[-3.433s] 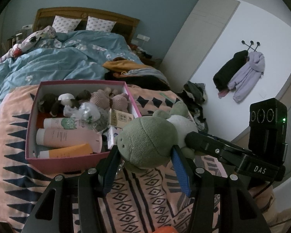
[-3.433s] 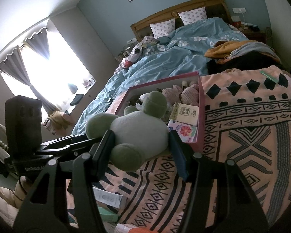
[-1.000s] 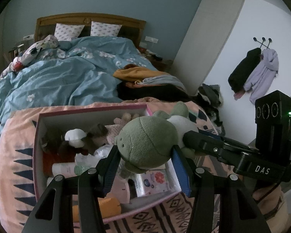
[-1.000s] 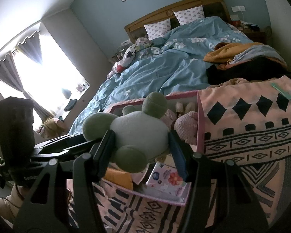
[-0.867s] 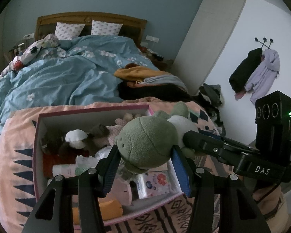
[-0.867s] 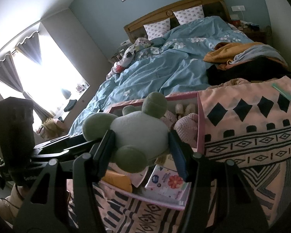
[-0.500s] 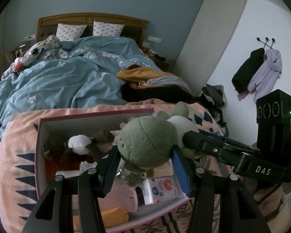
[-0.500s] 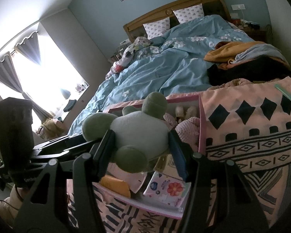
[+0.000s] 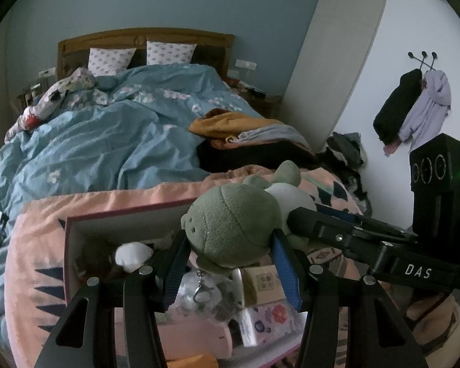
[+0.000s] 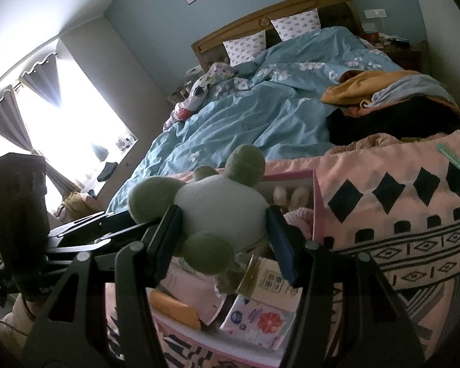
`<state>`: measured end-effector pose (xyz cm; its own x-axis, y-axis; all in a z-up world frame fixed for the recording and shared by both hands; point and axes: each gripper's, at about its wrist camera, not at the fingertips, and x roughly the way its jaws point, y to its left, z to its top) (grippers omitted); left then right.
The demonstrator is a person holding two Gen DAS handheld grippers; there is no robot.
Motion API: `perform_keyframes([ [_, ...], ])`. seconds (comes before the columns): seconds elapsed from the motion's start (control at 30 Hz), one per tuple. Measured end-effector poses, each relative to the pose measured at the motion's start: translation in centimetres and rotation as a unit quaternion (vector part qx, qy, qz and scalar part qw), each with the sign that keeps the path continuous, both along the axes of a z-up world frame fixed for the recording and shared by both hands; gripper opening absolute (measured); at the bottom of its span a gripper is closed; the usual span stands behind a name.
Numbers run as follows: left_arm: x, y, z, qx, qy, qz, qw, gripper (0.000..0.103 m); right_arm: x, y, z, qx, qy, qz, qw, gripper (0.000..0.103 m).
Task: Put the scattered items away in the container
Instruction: 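Open both grippers to drop the plush frog into the pink box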
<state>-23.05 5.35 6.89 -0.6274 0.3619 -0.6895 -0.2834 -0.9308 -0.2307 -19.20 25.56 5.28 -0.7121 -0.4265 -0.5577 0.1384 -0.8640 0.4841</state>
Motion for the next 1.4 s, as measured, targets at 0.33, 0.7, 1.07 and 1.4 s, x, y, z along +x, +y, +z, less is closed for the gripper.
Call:
perform_keyframes([
  [0.33, -2.4, -0.1, -0.7, -0.011, -0.003, 0.009, 0.9999, 0.054, -2.3, 0.2, -0.4, 0.001, -0.003, -0.008, 1.0, 0.059],
  [0.7, -5.2, 0.0, -4.3, -0.022, -0.033, 0.014, 0.9991, 0.048, -5.2, 0.2, -3.1, 0.02, -0.035, -0.007, 0.999, 0.048],
  [1.07, -7.0, -0.6, -8.3, -0.026, -0.082, 0.045, 0.9952, 0.051, -7.2, -1.2, -6.3, 0.116, -0.085, -0.022, 0.989, 0.048],
  [1.4, -3.8, -1.0, -8.1, -0.023, -0.057, 0.052, 0.9967, 0.052, -6.5, -1.1, -6.3, 0.125, -0.086, -0.012, 0.988, 0.048],
])
